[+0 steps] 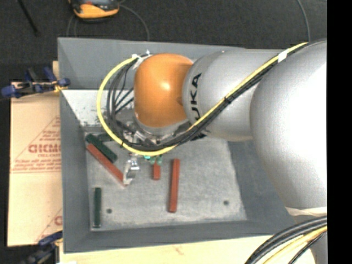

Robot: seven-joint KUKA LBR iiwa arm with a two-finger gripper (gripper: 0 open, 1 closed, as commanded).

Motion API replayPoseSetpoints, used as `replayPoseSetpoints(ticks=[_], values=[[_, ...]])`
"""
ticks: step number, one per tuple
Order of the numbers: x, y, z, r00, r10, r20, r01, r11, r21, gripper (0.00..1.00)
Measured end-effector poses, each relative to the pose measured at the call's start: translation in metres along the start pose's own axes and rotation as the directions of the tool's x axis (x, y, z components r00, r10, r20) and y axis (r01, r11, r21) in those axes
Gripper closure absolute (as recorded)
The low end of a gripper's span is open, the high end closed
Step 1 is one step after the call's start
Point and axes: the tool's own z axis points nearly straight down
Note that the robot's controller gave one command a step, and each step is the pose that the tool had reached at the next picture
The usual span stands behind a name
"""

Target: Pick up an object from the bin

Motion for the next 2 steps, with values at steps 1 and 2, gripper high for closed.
replayPoseSetpoints(ticks=[1, 2], values=[[-0.002, -0.001, -0.005, 1.000, 0.004, 0.007, -0.004, 1.000, -0.001, 0.00], [0.000, -0.019, 0.044, 0.998, 0.069, 0.012, -0.069, 0.998, -0.003, 0.00]])
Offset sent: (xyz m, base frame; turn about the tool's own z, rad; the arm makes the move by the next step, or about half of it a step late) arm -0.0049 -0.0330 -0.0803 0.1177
